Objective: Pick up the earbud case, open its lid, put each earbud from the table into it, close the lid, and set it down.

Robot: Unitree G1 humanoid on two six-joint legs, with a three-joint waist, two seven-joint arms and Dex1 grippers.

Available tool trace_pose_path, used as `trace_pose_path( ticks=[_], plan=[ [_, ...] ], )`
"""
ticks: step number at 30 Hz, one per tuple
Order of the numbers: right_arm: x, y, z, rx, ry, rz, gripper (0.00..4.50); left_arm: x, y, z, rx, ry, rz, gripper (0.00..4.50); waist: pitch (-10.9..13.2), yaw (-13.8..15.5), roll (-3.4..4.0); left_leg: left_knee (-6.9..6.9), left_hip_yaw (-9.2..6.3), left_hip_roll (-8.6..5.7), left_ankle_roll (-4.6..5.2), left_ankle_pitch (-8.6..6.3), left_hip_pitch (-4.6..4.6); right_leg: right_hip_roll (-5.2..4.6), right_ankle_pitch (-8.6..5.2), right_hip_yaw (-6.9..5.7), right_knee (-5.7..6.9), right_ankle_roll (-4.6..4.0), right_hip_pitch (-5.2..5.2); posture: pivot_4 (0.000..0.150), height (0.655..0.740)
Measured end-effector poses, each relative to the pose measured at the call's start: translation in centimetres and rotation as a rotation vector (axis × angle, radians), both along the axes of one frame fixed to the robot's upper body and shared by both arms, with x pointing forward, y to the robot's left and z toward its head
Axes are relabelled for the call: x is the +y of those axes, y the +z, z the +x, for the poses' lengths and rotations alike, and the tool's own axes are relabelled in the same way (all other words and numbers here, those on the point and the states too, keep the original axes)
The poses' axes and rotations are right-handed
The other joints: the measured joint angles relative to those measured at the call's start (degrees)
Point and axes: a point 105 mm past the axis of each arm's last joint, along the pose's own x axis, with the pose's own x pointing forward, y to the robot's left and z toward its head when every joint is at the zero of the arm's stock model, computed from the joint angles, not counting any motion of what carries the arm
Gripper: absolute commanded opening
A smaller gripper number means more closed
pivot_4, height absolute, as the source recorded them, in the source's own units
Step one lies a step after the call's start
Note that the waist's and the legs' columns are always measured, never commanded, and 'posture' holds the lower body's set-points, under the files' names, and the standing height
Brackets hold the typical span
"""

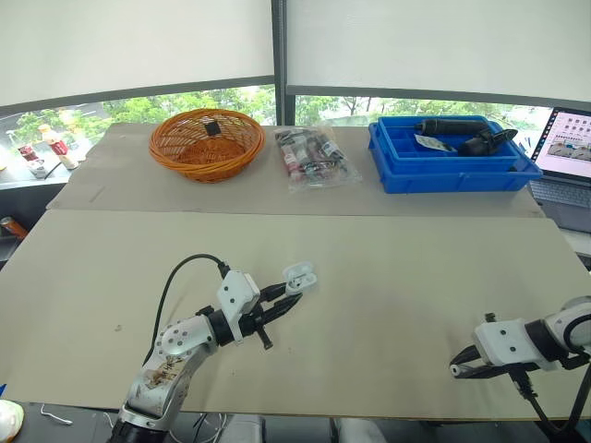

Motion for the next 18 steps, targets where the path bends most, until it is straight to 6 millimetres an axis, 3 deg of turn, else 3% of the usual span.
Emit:
trace_pose_path(
  ticks=[1, 3, 6, 11, 18],
  plan=[
    [0.0, 0.0, 0.0, 0.007, -0.014, -0.002, 0.33, 0.0, -0.1, 0.0, 0.006, 0.0, 0.001, 0.52, 0.0, 0.02, 0.0, 0.0, 0.0, 0.0, 0.0, 0.0, 0.0, 0.0, 0.0, 0.0, 0.0, 0.0, 0.0, 0.15, 0.7054],
    [0.0, 0.0, 0.1, 0.013, -0.029, -0.01, 1.42, 0.0, -0.1, 0.0, 0.01, 0.0, 0.002, 0.52, 0.0, 0.07, 0.0, 0.0, 0.0, 0.0, 0.0, 0.0, 0.0, 0.0, 0.0, 0.0, 0.0, 0.0, 0.0, 0.15, 0.7054],
    [0.1, 0.0, -0.3, 0.027, -0.022, -0.027, 2.38, 0.0, -0.1, 0.0, 0.014, -0.001, -0.002, 0.52, 0.0, 0.1, -0.02, 0.0, 0.0, 0.0, 0.0, 0.0, 0.0, 0.0, 0.0, -0.01, 0.0, 0.0, 0.0, 0.15, 0.7054],
    [1.0, 0.7, -0.7, 0.0, -0.026, 0.003, 2.41, -0.2, -0.1, -0.3, 0.021, -0.012, -0.016, 0.52, 0.02, -0.03, 0.03, -0.01, 0.0, 0.01, 0.0, 0.0, 0.01, 0.01, 0.0, 0.0, 0.03, 0.0, -0.01, 0.15, 0.7054],
    [2.0, 4.2, -0.8, -0.093, -0.155, -0.07, 2.41, -0.1, -0.7, -0.8, 0.048, -0.013, -0.008, 0.52, 0.02, 0.19, 0.04, 0.0, -0.01, 0.01, 0.0, 0.0, -0.02, 0.01, 0.0, -0.01, 0.03, 0.0, -0.01, 0.15, 0.7054]
  ],
)
